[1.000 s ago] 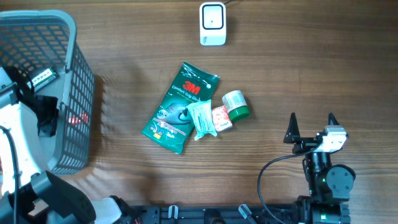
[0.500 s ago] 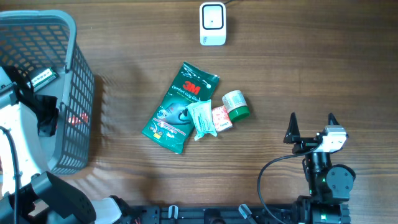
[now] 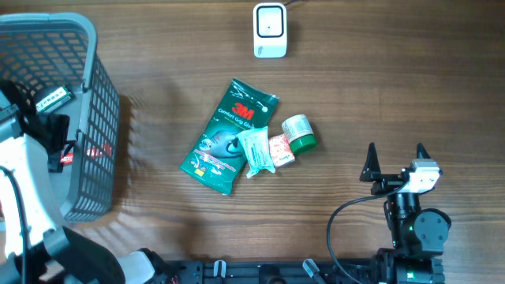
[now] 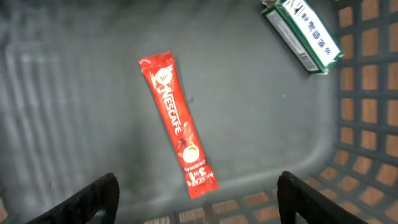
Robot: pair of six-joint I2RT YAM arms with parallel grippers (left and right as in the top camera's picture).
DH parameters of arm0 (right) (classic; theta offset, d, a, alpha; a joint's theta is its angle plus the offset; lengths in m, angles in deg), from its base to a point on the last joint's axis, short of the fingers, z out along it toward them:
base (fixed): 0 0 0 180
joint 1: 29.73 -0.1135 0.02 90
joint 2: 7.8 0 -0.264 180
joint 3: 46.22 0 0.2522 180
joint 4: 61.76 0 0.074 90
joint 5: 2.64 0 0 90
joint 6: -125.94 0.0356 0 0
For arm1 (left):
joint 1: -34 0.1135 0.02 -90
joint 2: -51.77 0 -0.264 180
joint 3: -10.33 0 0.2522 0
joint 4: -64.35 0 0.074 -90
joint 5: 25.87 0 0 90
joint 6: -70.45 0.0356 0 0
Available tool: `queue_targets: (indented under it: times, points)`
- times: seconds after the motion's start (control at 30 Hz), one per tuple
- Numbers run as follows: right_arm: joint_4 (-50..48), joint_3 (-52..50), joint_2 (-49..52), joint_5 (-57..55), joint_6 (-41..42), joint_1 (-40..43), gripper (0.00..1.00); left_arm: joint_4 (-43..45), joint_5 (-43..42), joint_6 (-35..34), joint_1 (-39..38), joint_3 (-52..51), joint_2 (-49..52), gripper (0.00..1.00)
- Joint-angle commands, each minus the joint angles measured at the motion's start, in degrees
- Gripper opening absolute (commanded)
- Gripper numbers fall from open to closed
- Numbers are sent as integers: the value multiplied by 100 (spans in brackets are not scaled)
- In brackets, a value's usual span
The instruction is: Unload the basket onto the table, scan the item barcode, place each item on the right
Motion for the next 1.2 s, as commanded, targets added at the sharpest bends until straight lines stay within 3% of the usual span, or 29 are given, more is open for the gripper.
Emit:
queue_targets:
  times: [0.0,0.4,0.43,0.47,0.57,0.7,0.87,1.0,1.07,1.17]
  points:
    - [-13,-4,-46,-55,-101,-9,100,140,125,-11,61,-24,741,50]
    - [-13,-4,-46,-55,-101,-9,100,330,120,13,96,-26,2326,57]
    - [-13,-4,-46,-55,-98,-9,100,365,120,42,96,-26,2424,44]
    - [-13,-4,-46,-55,-101,-9,100,348,120,57,96,-28,2507,4]
    - [-13,-4,-46,-55,-101,-9,100,354,116,380,90,-24,2514,4]
    - [-13,-4,-46,-55,-101,-9,100,280,72,1259,98,350,1858,4]
    - [-13,-4,-46,-55,-98,-9,100,804,-903,1231,96,599,-46,4]
    - [-11,-4,-46,-55,-101,-9,100,879,-1069,765,96,599,-1414,4]
    - [-13,-4,-46,-55,-98,-9,100,905,-1687,581,92,597,-1998,4]
    - [-13,-4,-46,-55,-101,-9,99,1010,-3270,610,-179,597,-2667,4]
